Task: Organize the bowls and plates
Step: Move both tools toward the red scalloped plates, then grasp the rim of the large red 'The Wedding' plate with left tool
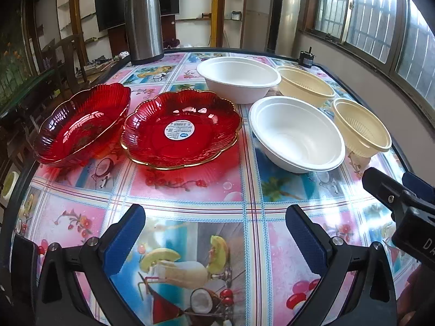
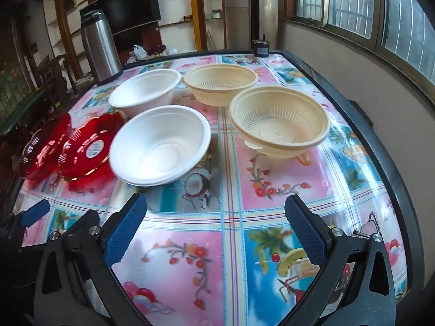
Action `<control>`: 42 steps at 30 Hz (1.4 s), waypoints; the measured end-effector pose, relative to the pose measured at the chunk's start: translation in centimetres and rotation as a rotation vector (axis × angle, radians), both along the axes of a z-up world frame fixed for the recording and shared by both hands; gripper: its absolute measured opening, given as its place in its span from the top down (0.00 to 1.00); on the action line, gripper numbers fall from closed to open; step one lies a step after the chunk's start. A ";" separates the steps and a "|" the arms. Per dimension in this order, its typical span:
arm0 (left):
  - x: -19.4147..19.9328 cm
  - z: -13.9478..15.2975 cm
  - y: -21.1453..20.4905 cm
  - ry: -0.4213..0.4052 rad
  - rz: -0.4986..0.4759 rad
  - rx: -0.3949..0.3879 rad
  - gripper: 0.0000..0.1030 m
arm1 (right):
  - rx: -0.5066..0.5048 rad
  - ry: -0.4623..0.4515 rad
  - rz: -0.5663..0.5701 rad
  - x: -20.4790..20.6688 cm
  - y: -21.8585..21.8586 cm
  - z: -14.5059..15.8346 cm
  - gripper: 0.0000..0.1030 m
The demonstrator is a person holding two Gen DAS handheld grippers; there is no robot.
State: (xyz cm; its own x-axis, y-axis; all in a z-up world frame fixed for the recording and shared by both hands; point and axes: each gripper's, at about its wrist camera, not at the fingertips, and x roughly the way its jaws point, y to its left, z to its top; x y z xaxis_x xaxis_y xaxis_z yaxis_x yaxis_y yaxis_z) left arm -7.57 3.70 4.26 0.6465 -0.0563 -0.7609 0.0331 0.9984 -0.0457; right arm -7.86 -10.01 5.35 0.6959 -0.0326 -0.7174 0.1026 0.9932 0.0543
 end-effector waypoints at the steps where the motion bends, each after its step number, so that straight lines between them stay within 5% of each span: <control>1: 0.0 0.4 0.6 0.000 0.006 -0.007 0.00 | -0.002 -0.013 0.011 -0.5 0.8 0.5 0.01; 7: -0.2 2.7 6.1 -0.041 0.077 -0.013 0.00 | 0.020 -0.006 0.151 0.3 4.7 4.3 0.01; 18: 1.9 4.3 15.5 -0.073 0.240 0.084 0.00 | -0.044 0.050 0.369 4.8 15.3 4.2 0.00; 29: 4.2 3.6 20.5 -0.041 0.305 0.033 0.00 | -0.076 0.077 0.450 10.0 21.5 4.4 0.00; 42: 8.2 1.3 24.8 0.104 0.364 -0.063 0.01 | -0.093 0.161 0.542 19.6 26.4 2.5 0.01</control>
State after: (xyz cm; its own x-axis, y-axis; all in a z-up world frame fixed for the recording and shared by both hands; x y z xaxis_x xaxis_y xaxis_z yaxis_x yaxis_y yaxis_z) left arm 0.66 28.54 5.52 0.5521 0.1140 -0.8260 -0.3309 0.9392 -0.0915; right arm 11.76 16.43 7.83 0.5130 0.2299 -0.8270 -0.4229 0.9061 -0.0104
